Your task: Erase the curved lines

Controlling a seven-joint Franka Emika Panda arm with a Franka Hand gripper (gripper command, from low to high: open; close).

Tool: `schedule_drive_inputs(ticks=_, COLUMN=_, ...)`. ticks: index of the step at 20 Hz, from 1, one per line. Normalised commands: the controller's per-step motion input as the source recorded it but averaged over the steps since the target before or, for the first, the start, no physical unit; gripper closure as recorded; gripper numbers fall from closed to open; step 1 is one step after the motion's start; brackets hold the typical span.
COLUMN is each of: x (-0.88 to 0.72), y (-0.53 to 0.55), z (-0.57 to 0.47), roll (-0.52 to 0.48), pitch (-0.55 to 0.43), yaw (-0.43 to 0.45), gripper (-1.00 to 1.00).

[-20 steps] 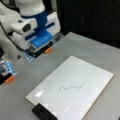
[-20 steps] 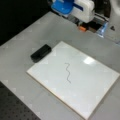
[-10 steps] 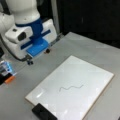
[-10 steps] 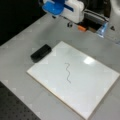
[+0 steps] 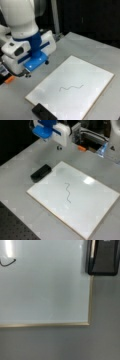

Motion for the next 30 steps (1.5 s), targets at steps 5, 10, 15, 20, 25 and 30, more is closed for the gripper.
schedule_drive_inputs(ticks=5, x=0.28, y=-0.28, z=0.05, roll=-0.107, pitch=0.242, yaw=0.18, gripper=-1.0)
schedule_drive_inputs(ticks=10, x=0.24, y=-0.29, z=0.09, roll=-0.14, pitch=0.255, yaw=0.245, gripper=-1.0)
schedule_drive_inputs(ticks=15, x=0.28, y=-0.35, z=-0.02, roll=-0.099, pitch=0.223, yaw=0.25, gripper=-1.0)
schedule_drive_inputs(ticks=20, x=0.28, y=-0.31, z=-0.11, roll=-0.023, pitch=0.161, yaw=0.214, gripper=-1.0)
schedule_drive_inputs(ticks=25, x=0.23, y=-0.21, z=-0.04, roll=0.035, pitch=0.136, yaw=0.194, gripper=-1.0)
schedule_drive_inputs(ticks=30, x=0.19, y=-0.18, z=-0.04, roll=0.1, pitch=0.114, yaw=0.09, gripper=-1.0)
